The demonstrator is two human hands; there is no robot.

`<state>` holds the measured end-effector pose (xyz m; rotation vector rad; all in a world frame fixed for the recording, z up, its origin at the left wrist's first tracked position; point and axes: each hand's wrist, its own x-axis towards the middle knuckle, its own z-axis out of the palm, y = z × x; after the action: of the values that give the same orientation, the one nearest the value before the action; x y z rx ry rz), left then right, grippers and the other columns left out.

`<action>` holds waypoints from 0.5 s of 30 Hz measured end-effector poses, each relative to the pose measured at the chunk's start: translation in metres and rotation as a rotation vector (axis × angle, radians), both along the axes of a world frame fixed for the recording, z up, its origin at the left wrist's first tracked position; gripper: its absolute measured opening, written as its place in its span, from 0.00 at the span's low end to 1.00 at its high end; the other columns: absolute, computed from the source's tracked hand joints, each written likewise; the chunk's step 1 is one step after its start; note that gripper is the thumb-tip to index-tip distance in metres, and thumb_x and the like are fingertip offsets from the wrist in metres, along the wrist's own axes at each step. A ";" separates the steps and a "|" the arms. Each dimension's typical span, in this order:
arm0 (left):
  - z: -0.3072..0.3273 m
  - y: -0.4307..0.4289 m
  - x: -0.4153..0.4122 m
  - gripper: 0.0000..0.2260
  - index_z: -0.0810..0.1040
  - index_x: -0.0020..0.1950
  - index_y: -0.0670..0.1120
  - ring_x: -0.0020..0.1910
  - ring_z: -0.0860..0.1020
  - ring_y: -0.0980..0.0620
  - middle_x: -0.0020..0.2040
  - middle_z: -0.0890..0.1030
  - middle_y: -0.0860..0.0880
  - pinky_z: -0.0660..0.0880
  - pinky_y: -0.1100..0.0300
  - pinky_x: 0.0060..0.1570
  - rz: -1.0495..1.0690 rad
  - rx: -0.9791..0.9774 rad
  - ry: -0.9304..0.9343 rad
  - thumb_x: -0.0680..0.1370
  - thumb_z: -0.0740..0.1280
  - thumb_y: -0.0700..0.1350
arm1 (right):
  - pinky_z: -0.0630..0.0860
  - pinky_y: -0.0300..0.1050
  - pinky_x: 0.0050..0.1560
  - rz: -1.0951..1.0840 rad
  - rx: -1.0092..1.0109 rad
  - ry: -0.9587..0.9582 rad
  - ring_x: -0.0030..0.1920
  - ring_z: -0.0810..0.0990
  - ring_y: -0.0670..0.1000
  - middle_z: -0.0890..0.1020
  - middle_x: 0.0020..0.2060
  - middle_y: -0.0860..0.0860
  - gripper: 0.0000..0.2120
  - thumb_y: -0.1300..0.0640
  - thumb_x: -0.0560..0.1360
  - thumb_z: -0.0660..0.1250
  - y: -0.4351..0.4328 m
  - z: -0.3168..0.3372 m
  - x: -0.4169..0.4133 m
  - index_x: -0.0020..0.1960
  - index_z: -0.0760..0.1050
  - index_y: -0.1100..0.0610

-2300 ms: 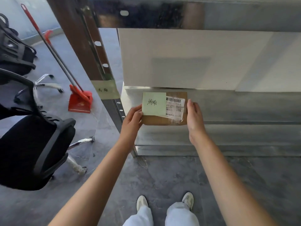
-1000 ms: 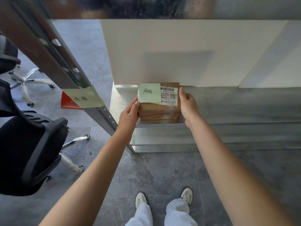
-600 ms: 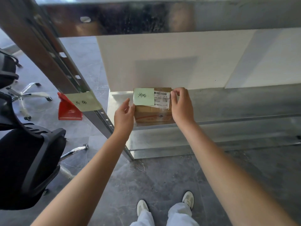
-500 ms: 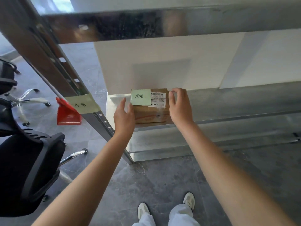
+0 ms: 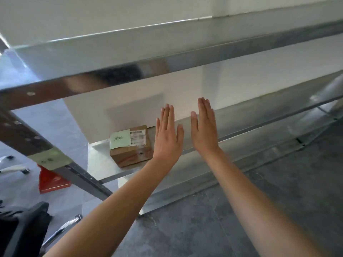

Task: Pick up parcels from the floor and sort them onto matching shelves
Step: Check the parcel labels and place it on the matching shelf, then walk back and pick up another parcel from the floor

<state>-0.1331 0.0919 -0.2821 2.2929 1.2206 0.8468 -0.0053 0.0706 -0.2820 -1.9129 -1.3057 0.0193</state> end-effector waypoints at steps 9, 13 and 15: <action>0.036 -0.059 0.179 0.28 0.46 0.85 0.42 0.85 0.43 0.48 0.86 0.46 0.44 0.38 0.50 0.83 -0.206 0.262 0.005 0.87 0.46 0.52 | 0.44 0.52 0.82 -0.215 0.066 -0.053 0.83 0.48 0.50 0.54 0.82 0.54 0.29 0.46 0.85 0.45 -0.106 0.038 0.163 0.83 0.50 0.59; 0.039 -0.108 0.277 0.29 0.49 0.85 0.40 0.85 0.48 0.46 0.86 0.50 0.42 0.45 0.44 0.83 -0.337 0.321 0.025 0.86 0.46 0.53 | 0.41 0.53 0.82 -0.364 0.017 -0.107 0.83 0.46 0.52 0.52 0.83 0.54 0.29 0.48 0.86 0.48 -0.172 0.040 0.250 0.83 0.50 0.59; 0.037 -0.137 0.324 0.29 0.50 0.85 0.41 0.85 0.48 0.45 0.86 0.50 0.42 0.46 0.44 0.83 -0.400 0.344 0.035 0.86 0.48 0.53 | 0.39 0.53 0.81 -0.439 -0.020 -0.131 0.83 0.44 0.51 0.51 0.83 0.52 0.28 0.48 0.86 0.49 -0.211 0.039 0.292 0.83 0.50 0.58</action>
<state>0.1910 -0.0453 -0.2449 2.7042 0.6224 0.9200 0.2866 -0.1399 -0.2427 -2.2097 -0.9430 -0.3212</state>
